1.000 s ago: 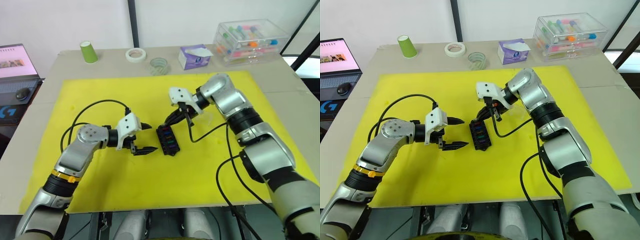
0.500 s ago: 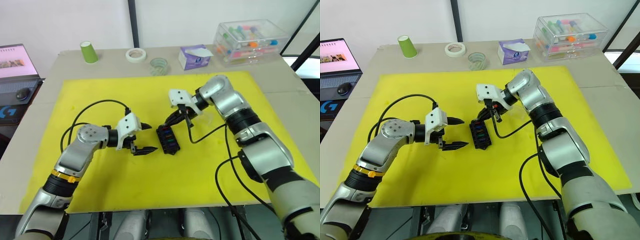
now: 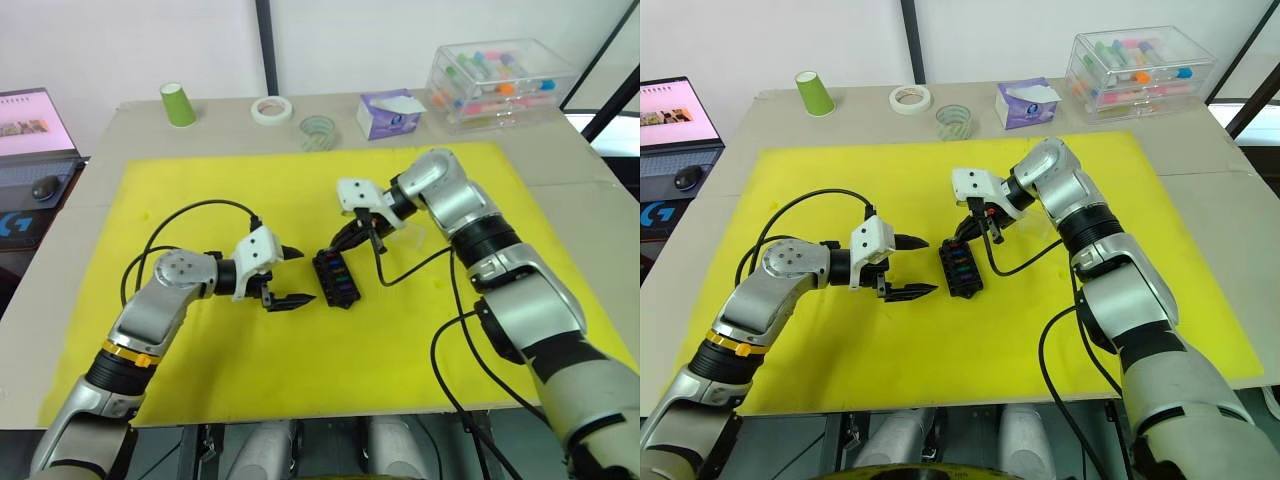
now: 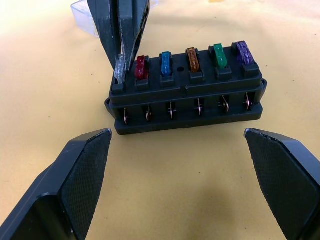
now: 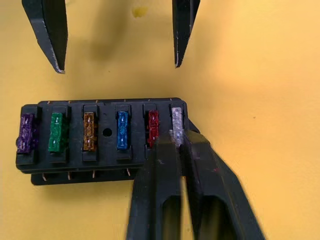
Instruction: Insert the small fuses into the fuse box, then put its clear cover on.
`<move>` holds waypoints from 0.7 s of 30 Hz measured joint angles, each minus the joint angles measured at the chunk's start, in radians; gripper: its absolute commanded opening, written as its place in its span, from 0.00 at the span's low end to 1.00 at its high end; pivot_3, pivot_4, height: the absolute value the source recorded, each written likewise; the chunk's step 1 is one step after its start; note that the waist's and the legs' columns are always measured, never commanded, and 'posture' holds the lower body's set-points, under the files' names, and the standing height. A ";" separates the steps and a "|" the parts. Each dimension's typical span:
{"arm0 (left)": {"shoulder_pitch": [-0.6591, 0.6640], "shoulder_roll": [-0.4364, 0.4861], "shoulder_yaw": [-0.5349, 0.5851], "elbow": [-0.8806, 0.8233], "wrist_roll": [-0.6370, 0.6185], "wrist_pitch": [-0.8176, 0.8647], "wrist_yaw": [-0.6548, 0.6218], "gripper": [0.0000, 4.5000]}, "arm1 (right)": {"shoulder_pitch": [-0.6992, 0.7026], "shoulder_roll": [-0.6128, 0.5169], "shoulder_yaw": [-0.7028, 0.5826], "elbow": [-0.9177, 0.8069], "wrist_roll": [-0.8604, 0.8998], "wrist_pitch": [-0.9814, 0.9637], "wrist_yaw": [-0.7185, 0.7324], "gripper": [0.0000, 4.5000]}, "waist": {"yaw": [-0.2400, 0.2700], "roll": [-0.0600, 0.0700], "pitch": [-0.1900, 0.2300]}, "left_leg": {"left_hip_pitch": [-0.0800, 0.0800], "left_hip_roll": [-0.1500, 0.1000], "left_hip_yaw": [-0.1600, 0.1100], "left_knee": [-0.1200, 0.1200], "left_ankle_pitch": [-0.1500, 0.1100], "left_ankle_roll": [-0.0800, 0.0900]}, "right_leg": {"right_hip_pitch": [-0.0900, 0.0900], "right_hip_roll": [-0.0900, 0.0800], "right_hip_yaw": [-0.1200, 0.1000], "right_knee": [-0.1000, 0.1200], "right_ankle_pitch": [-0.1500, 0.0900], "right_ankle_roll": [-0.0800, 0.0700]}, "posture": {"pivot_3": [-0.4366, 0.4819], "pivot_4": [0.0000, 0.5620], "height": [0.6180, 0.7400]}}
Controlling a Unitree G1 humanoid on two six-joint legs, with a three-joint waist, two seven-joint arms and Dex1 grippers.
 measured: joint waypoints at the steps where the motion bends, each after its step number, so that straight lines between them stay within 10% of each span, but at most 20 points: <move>1: 0.000 0.000 0.000 0.000 0.000 0.000 0.000 1.00 | 0.000 0.000 -0.003 -0.011 0.001 0.004 0.000 0.30 | 0.000 0.000 0.000 | 0.000 0.000 0.000 0.000 0.000 0.000 | 0.000 0.000 0.000 0.000 0.000 0.000 | 0.48 0.27 1.00; 16: 0.001 0.001 0.000 -0.001 0.000 0.000 0.005 1.00 | 0.002 -0.015 -0.028 -0.153 0.047 0.109 0.028 0.30 | 0.000 0.000 0.000 | 0.000 0.000 0.000 0.000 0.000 0.000 | 0.000 0.000 0.000 0.000 0.000 0.000 | 0.48 0.27 1.00; 21: 0.001 0.001 0.000 -0.001 0.000 0.000 0.006 1.00 | 0.026 -0.029 -0.038 -0.211 0.071 0.143 0.033 0.02 | 0.001 0.000 0.000 | 0.000 0.000 0.000 0.000 0.000 0.000 | 0.000 0.000 0.000 0.000 0.000 0.000 | 0.48 0.27 1.00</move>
